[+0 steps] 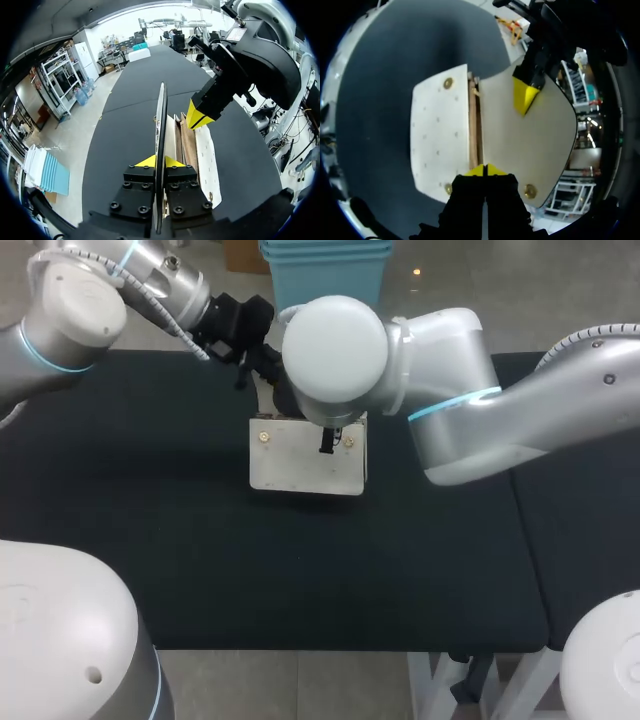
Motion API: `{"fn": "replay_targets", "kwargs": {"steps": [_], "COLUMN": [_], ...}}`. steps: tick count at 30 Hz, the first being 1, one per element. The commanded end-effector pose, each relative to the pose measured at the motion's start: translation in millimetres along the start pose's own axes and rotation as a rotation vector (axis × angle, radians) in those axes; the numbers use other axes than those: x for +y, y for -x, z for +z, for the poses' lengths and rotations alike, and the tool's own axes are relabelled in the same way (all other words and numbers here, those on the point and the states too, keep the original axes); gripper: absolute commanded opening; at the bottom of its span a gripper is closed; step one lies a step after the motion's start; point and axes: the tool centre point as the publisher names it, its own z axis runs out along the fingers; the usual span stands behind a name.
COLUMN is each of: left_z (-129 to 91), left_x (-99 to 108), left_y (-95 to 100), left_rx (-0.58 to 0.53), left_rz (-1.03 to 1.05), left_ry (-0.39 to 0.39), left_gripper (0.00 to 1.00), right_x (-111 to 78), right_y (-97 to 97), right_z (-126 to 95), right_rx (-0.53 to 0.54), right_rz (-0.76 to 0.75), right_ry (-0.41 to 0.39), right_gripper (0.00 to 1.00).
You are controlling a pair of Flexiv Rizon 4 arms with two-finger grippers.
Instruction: Pick up the bag, open it, inspect its contents, close it, and place it on the opposite side
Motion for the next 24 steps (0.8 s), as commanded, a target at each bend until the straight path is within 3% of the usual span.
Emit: {"fn": "replay_targets", "kwargs": {"steps": [1, 11, 24], "left_z": [-2, -2, -3], "left_x": [0, -3, 1], "left_y": [6.0, 5.9, 9.1], "left_rx": [0.027, 0.032, -0.001], "left_rz": [-0.006, -0.019, -0.070], "left_ry": [-0.009, -0.002, -0.008], "left_gripper": [0.00, 0.00, 0.00], "right_x": [8.0, 5.0, -4.8], "right_y": [4.6, -0.8, -18.0], "right_z": [9, 26, 15], "right_rx": [0.011, 0.047, 0.050], "right_rz": [-0.002, -0.010, -0.011], "right_ry": [-0.020, -0.050, -0.035], "right_gripper": [0.00, 0.00, 0.00]}}
